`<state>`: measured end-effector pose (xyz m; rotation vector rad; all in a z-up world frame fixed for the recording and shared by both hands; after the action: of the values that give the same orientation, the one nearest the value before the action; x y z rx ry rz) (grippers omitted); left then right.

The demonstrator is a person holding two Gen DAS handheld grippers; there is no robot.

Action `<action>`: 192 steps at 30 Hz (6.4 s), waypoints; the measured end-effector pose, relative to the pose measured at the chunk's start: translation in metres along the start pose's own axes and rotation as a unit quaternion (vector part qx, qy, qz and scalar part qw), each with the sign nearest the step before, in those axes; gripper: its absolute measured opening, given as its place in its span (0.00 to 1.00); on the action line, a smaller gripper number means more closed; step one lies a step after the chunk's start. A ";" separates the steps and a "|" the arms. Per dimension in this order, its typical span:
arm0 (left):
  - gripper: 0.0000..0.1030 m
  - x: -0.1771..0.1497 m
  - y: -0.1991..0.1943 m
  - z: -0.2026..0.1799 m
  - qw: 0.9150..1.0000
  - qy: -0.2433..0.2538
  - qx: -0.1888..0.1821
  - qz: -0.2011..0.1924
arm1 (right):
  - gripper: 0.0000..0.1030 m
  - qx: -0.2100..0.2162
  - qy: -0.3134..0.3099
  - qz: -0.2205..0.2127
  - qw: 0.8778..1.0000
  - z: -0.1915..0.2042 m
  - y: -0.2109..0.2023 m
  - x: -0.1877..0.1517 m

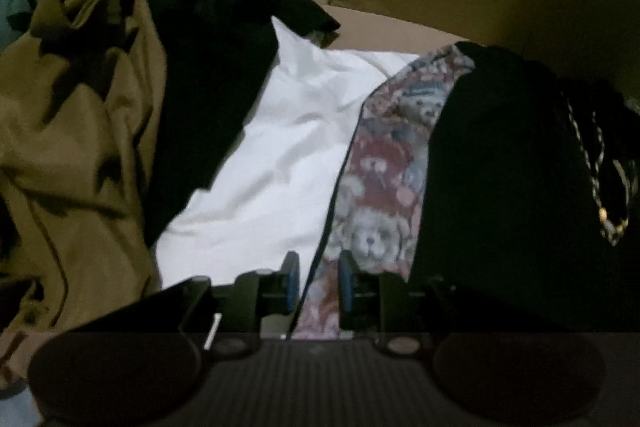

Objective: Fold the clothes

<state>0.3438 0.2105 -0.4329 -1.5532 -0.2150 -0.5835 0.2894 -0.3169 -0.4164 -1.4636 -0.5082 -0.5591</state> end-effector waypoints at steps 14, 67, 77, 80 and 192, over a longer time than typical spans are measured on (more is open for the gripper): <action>0.22 -0.034 0.004 0.019 0.999 -0.024 0.016 0.046 | 0.36 -0.020 0.025 0.026 0.999 -0.012 -0.077 -0.058; 0.21 -0.040 -0.137 0.013 0.995 -0.053 0.066 0.058 | 0.51 0.038 0.108 0.026 0.993 0.034 -0.143 -0.074; 0.22 -0.096 -0.127 0.033 0.995 -0.037 0.044 0.077 | 0.51 0.088 0.077 0.040 0.992 0.079 -0.137 -0.094; 0.22 -0.111 -0.124 0.043 0.995 -0.044 0.040 0.081 | 0.51 0.105 0.056 0.046 0.992 0.095 -0.136 -0.100; 0.32 -0.164 -0.103 -0.066 0.971 -0.150 -0.183 0.015 | 0.51 0.220 -0.051 0.144 0.963 0.228 -0.093 -0.145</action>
<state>0.1406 0.1907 -0.4242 -2.0000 -0.3260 -0.3724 0.1220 -0.0853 -0.4251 -1.1143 -0.4555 -0.1255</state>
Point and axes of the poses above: each gripper's, at about its wrist camera, not at the fingertips, and y roughly the way its jaws point, z to its left, x to its top, the point moved 6 cm from there along y, roughly the way its jaws point, and after that the axes turned 1 degree about -x, right-handed, at the moved point
